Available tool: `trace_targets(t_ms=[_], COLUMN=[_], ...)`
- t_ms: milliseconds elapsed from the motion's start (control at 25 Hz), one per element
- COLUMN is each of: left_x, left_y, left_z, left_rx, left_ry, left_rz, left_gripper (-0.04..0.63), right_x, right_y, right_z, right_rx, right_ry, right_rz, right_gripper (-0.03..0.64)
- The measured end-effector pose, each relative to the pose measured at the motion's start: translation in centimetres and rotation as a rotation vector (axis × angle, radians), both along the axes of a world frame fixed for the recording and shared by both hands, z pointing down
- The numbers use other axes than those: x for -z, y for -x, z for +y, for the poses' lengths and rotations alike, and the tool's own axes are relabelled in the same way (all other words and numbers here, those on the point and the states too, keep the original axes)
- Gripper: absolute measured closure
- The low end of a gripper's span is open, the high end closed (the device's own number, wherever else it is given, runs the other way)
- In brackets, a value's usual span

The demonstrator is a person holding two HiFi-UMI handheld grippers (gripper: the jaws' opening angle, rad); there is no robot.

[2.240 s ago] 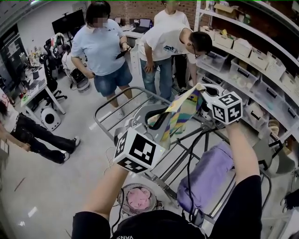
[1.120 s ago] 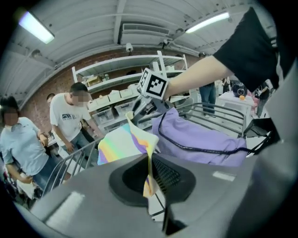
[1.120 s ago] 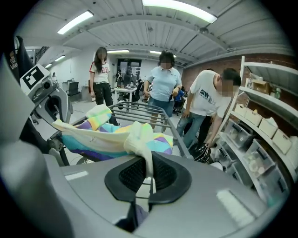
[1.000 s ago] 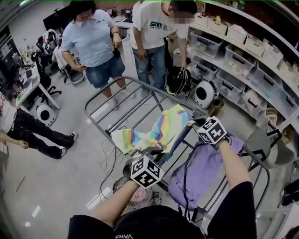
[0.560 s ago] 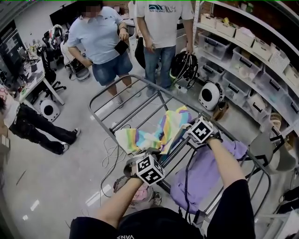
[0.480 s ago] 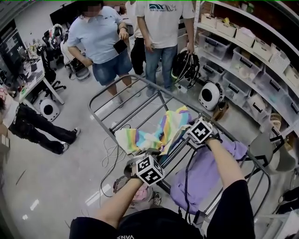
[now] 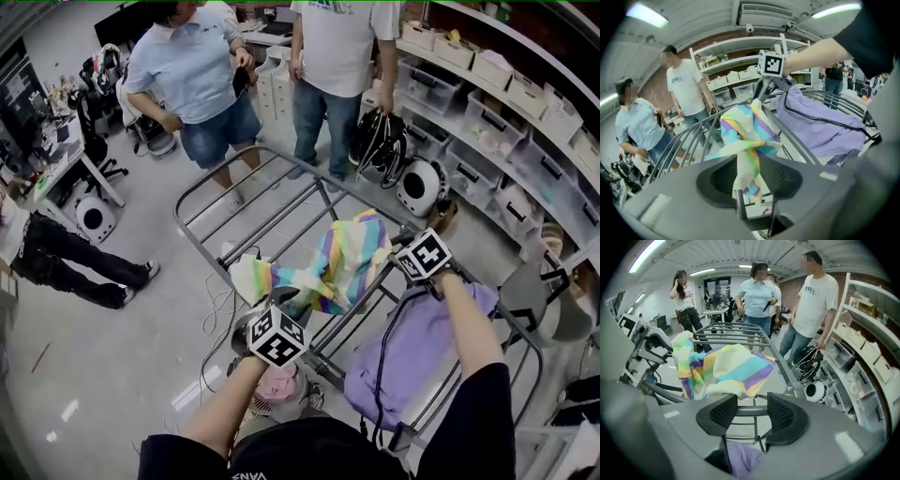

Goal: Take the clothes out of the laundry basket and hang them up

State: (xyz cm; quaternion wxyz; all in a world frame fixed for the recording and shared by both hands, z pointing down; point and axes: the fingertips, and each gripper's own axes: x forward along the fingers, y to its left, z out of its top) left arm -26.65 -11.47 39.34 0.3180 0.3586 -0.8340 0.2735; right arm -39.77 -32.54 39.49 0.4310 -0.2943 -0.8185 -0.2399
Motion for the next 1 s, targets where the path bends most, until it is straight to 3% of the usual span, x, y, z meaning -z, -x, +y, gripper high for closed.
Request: trace_targets(t_ms=[200,400,640,840,1000], left_x=[0.6,1.4,0.5,-1.1,-2.2], left_y=[1.9,4.1,5.2,4.9,4.4], left_z=[0.7,0.1,-1.2,-1.8,-1.8], left_rx=[0.023,0.021,-0.023,-0.070,-0.100], left_ry=[-0.003,-0.028,-0.034,0.000,0.054], left_rz=[-0.052,-0.065,-0.012,0.015,0.016], left_gripper=[0.465,0.445,0.416,0.407,0.408], right_x=[-0.1,3.0,3.6,2.2,0.3], right_y=[-1.0,2.4,6.4,8.0,8.0], right_z=[-2.1,-3.5,2.0,7.5,10.1], right_rx=[0.026,-0.088,-0.087,-0.022,0.033], right_ry=[-0.041,0.009,0.141,0.256,0.264], right_rz=[0.099,-0.041,-0.137,-0.096,-0.038], right_gripper=[0.411,0.414,0.420,0.420,0.420])
